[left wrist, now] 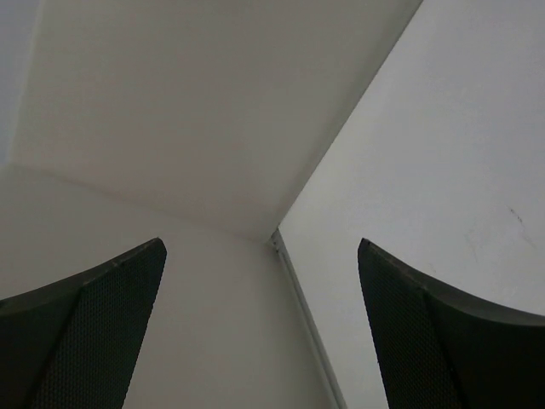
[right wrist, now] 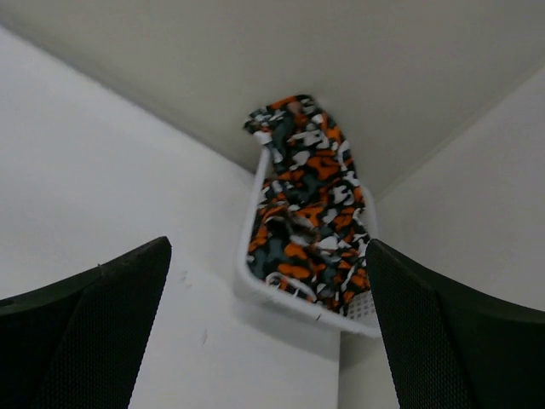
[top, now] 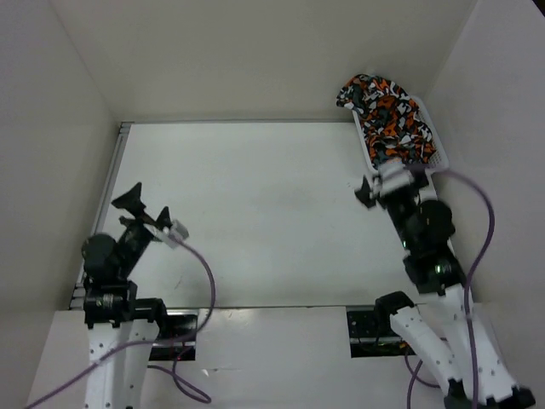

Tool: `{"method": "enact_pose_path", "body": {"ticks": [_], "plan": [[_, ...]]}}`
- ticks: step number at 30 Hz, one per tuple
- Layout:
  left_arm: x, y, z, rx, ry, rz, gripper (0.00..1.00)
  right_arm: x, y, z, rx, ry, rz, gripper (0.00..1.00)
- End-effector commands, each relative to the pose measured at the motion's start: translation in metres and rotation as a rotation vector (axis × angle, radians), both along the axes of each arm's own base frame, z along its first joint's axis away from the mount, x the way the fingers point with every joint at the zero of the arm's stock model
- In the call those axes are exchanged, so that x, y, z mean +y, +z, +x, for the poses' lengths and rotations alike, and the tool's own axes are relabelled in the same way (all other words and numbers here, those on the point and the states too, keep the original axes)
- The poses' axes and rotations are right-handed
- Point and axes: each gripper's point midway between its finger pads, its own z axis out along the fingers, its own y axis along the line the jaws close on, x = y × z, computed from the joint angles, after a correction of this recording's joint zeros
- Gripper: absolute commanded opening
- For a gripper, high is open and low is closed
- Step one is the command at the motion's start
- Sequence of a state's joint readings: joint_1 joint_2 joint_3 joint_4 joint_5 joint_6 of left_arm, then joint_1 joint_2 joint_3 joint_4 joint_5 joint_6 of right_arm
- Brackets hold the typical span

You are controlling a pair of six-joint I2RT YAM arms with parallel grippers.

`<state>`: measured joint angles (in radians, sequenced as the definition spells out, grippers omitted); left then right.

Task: Fold and stack the shorts
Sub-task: Grab the shorts from the pile

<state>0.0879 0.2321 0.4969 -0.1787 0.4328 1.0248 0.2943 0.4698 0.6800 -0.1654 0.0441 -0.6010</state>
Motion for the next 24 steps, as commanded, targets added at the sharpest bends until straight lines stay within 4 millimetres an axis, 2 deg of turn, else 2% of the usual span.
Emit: {"method": "enact_pose_path", "body": {"ticks": [1, 2, 3, 4, 5, 6, 7, 8, 9, 10, 12, 13, 14, 15, 16, 17, 18, 19, 20, 21, 22, 23, 24], "plan": [[0.048, 0.02, 0.051, 0.222, 0.31, -0.353, 1.0, -0.029, 0.016, 0.074, 0.152, -0.306, 0.091, 1.0], [0.059, 0.02, 0.066, 0.29, 0.39, -0.418, 1.0, -0.027, 0.041, 0.082, 0.126, -0.304, 0.102, 1.0], [0.073, -0.02, 0.099, 0.475, 0.535, -0.524, 1.0, -0.018, 0.027, 0.101, 0.185, -0.284, 0.078, 1.0], [0.074, 0.0, 0.11, 0.535, 0.573, -0.572, 1.0, -0.014, 0.043, 0.111, 0.175, -0.284, 0.127, 1.0], [0.072, -0.01, 0.122, 0.623, 0.599, -0.612, 1.0, -0.019, 0.034, 0.124, 0.227, -0.316, 0.132, 1.0], [0.063, -0.059, 0.134, 0.836, 0.649, -0.622, 1.0, -0.024, -0.005, 0.158, 0.348, -0.356, 0.13, 1.0], [0.047, -0.067, 0.144, 0.924, 0.617, -0.711, 1.0, -0.034, -0.017, 0.177, 0.401, -0.404, 0.234, 1.0], [0.038, -0.074, 0.153, 0.989, 0.602, -0.756, 1.0, -0.05, 0.014, 0.202, 0.365, -0.434, 0.335, 1.0], [0.028, -0.081, 0.173, 1.048, 0.576, -0.804, 1.0, -0.095, -0.047, 0.229, 0.526, -0.569, 0.4, 1.0], [0.006, -0.08, 0.179, 1.114, 0.481, -0.876, 1.0, -0.1, -0.02, 0.253, 0.501, -0.538, 0.578, 1.0], [-0.014, -0.078, 0.201, 1.159, 0.363, -0.901, 1.0, -0.118, -0.043, 0.274, 0.551, -0.537, 0.656, 1.0], [-0.024, -0.079, 0.207, 1.176, 0.33, -0.899, 1.0, -0.131, -0.056, 0.283, 0.536, -0.604, 0.642, 1.0], [-0.023, -0.081, 0.214, 1.179, 0.331, -0.899, 1.0, -0.131, -0.063, 0.289, 0.533, -0.624, 0.632, 1.0], [-0.031, -0.098, 0.221, 1.215, 0.341, -0.88, 1.0, -0.131, -0.077, 0.293, 0.56, -0.632, 0.627, 1.0], [-0.032, -0.099, 0.229, 1.205, 0.35, -0.869, 1.0, -0.129, -0.1, 0.302, 0.603, -0.627, 0.625, 1.0], [-0.029, -0.118, 0.237, 1.217, 0.393, -0.831, 1.0, -0.135, -0.108, 0.306, 0.611, -0.648, 0.66, 1.0], [-0.032, -0.123, 0.243, 1.209, 0.395, -0.805, 1.0, -0.137, -0.12, 0.31, 0.618, -0.667, 0.667, 1.0], [-0.044, -0.127, 0.246, 1.212, 0.38, -0.767, 1.0, -0.144, -0.135, 0.317, 0.623, -0.712, 0.666, 1.0], [-0.048, -0.133, 0.253, 1.205, 0.383, -0.726, 1.0, -0.152, -0.141, 0.321, 0.614, -0.739, 0.695, 1.0], [-0.063, -0.135, 0.254, 1.21, 0.358, -0.692, 1.0, -0.162, -0.153, 0.329, 0.625, -0.745, 0.722, 1.0], [-0.07, -0.136, 0.256, 1.212, 0.343, -0.675, 1.0, -0.164, -0.159, 0.333, 0.637, -0.732, 0.754, 1.0], [-0.076, -0.139, 0.262, 1.21, 0.339, -0.664, 1.0, -0.165, -0.164, 0.338, 0.649, -0.715, 0.804, 1.0], [-0.081, -0.141, 0.264, 1.208, 0.34, -0.653, 1.0, -0.166, -0.159, 0.346, 0.645, -0.678, 0.821, 1.0]]}}
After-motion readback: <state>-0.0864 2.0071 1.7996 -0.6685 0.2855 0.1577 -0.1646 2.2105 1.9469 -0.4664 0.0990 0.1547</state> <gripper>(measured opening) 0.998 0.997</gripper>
